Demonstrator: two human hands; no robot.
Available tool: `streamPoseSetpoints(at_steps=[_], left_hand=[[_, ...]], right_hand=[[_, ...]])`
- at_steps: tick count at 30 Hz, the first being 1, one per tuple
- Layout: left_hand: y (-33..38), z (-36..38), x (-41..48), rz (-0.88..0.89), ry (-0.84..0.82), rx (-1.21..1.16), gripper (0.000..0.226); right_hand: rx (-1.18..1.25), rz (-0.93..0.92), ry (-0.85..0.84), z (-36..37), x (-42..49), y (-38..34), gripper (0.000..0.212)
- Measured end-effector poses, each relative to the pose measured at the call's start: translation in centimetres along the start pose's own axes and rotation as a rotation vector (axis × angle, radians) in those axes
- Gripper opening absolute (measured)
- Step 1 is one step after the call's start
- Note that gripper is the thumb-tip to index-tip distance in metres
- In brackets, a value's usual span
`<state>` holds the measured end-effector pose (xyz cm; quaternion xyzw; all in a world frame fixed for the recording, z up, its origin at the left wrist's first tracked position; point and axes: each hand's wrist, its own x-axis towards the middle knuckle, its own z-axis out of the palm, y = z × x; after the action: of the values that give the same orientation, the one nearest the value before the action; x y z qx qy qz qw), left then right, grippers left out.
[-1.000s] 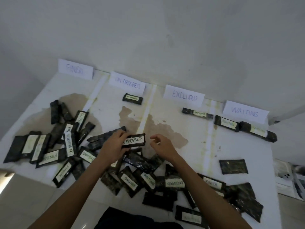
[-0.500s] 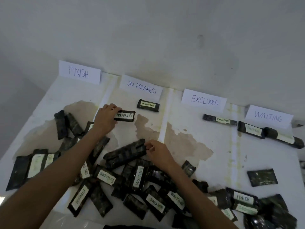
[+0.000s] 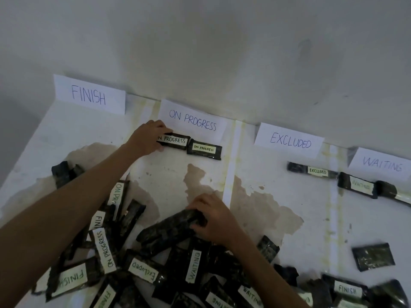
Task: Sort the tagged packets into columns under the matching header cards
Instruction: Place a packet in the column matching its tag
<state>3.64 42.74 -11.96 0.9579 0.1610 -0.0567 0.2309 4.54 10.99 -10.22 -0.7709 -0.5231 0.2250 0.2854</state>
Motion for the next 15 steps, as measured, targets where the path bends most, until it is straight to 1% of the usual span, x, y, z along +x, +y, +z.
streamPoseSetpoints(at_steps=[2,6,8,10,12,14,15], left_hand=[[-0.1,-0.1,-0.1,-0.002,-0.010,-0.001,0.068],[0.4,0.1,-1.1,-0.008,0.046,-0.005,0.074],[1.0,0.4,-2.5,0.000,0.099,-0.050,0.067],[2.0,1.0,-4.5,0.021,0.136,-0.123,0.053],[3.3,1.3,-7.0,-0.005,0.108,-0.229,0.039],[4.8,1.1,-9.7,-0.056,0.050,-0.335,0.030],[5.5,0.9,-11.1,-0.081,0.032,-0.388,0.027]], right_hand=[[-0.063,-0.039,-0.123,0.3,0.2,0.2,0.051],[-0.257,-0.094,-0.317,0.9,0.8,-0.3,0.062],[-0.372,-0.121,-0.362,1.2,0.9,-0.8,0.067],[-0.415,-0.141,-0.352,1.4,0.8,-0.8,0.067],[-0.316,-0.084,-0.372,1.1,0.7,-0.8,0.066],[-0.065,0.063,-0.395,-0.1,0.6,-1.1,0.059],[0.070,0.155,-0.389,-0.9,0.6,-1.3,0.051]])
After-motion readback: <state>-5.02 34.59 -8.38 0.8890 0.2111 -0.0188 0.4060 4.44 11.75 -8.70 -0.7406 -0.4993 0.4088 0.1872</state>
